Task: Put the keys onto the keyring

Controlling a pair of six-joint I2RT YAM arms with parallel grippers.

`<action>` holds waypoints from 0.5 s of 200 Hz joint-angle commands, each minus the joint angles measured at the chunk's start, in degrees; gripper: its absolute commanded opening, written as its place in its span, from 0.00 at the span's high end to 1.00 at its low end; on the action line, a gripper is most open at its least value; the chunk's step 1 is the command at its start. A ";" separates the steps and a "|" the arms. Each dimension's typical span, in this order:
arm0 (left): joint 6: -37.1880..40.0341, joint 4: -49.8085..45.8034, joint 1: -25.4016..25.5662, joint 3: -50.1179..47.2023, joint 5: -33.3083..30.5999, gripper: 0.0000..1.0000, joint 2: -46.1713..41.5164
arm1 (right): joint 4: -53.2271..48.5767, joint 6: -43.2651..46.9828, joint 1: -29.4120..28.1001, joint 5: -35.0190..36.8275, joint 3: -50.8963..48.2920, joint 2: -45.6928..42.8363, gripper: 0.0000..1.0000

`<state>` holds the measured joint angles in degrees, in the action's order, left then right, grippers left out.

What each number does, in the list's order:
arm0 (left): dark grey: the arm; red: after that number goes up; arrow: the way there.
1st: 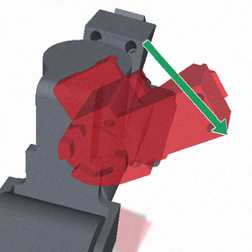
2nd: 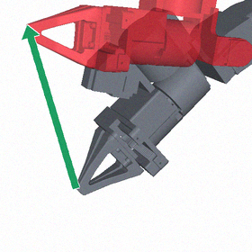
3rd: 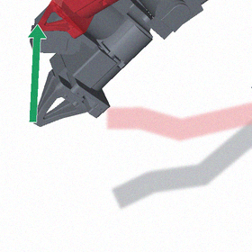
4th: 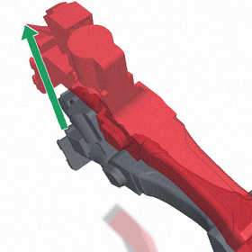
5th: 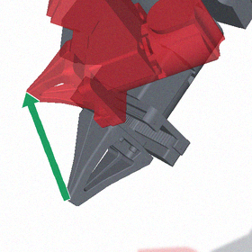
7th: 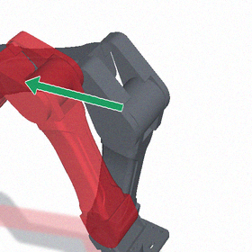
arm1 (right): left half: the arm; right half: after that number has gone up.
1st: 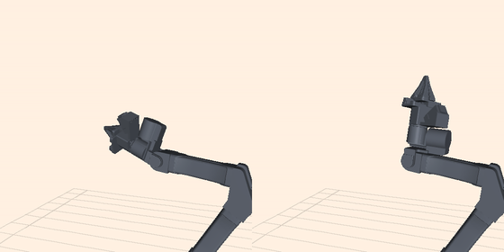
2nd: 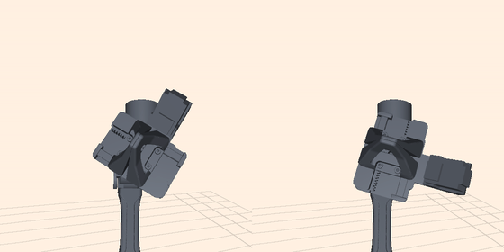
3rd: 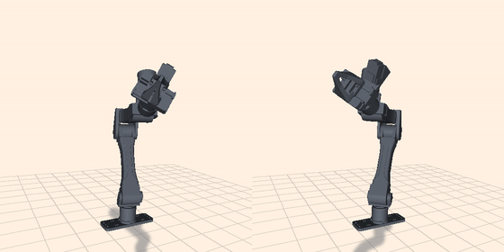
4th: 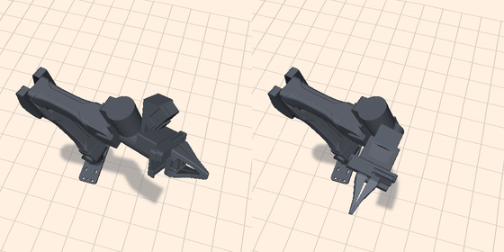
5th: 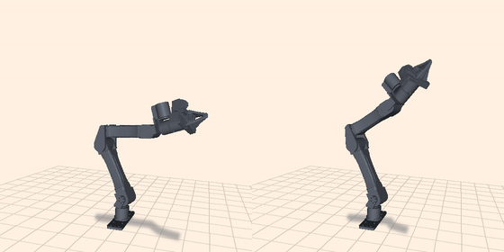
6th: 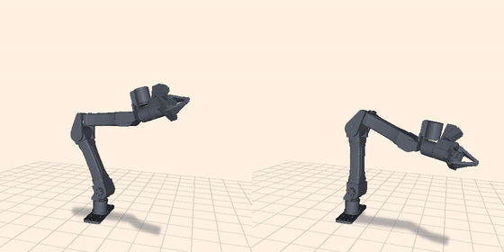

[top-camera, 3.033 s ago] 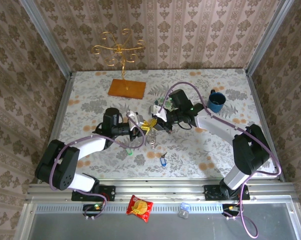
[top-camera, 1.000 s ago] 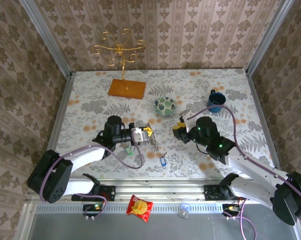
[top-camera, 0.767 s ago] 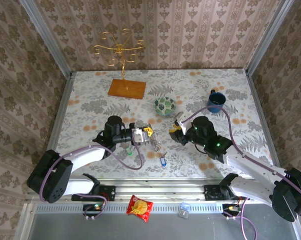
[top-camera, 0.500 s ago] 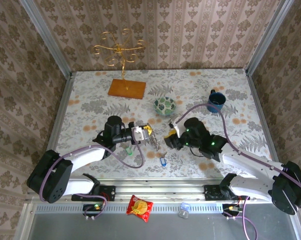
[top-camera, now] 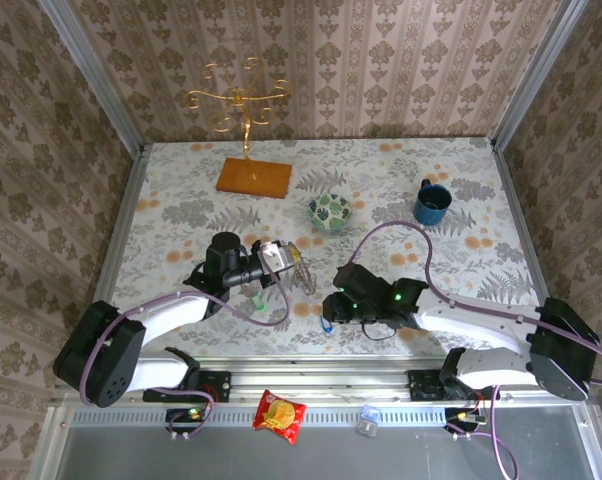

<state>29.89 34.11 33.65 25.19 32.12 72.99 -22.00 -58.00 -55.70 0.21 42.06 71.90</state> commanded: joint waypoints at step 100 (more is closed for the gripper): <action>-2.03 0.78 -0.16 -0.58 0.49 1.00 -0.89 | 9.38 -54.95 -0.55 0.72 -3.16 7.24 0.60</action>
<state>28.45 34.11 33.67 25.15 31.83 72.99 -12.69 -103.28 -55.77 -0.19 40.75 78.87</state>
